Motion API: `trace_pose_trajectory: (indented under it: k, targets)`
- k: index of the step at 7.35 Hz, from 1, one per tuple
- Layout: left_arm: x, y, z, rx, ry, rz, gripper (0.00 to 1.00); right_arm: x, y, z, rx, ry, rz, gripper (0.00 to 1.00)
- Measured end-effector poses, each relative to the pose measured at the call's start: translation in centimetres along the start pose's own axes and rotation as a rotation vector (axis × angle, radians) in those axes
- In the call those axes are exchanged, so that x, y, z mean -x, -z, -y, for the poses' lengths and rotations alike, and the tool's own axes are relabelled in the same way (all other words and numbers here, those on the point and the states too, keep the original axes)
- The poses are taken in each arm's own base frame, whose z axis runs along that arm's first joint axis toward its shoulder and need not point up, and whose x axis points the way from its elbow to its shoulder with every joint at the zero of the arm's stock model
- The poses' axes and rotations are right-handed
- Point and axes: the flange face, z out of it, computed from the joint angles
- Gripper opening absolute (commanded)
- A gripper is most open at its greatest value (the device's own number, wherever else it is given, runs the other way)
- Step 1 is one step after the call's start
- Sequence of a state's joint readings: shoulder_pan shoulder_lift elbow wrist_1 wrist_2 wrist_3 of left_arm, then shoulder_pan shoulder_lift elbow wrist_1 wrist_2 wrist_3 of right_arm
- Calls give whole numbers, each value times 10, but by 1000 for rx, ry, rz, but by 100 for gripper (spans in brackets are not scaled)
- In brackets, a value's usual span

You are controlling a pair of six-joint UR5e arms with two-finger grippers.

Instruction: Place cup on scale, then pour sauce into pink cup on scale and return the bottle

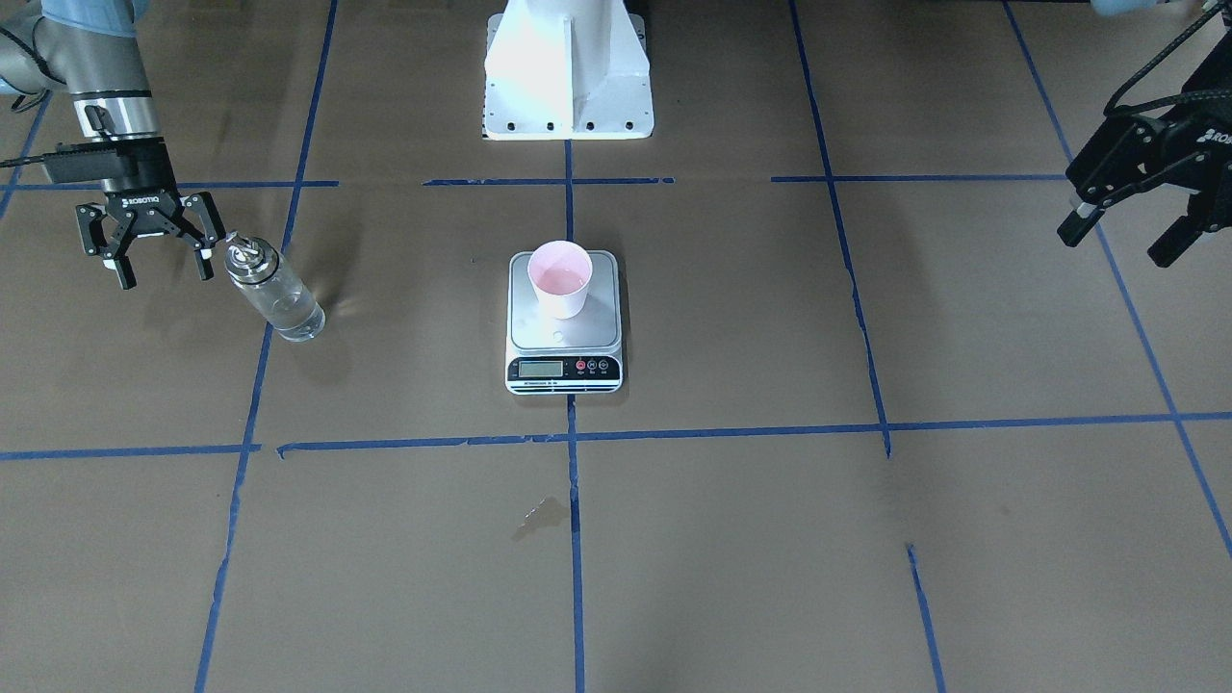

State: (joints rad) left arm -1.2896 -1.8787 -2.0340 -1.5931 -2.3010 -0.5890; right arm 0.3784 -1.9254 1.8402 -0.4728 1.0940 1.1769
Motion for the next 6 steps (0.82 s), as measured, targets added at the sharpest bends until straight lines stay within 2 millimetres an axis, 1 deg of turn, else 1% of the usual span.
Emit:
trace_pose_trajectory:
  k: [2, 3, 4, 5, 6]
  targets:
    - [3, -4, 0, 14, 12, 8, 89, -35, -14, 52, 96, -53, 12, 100]
    - [6, -7, 0, 22, 21, 13, 89, -58, -26, 75, 148, -55, 21, 100]
    - [10, -13, 1, 37, 32, 14, 89, -89, -40, 99, 216, -56, 25, 100]
    - [16, -20, 2, 56, 45, 11, 89, -122, -50, 129, 296, -44, 37, 100]
    - [21, -27, 3, 73, 56, 10, 89, -156, -53, 160, 373, -17, 52, 100]
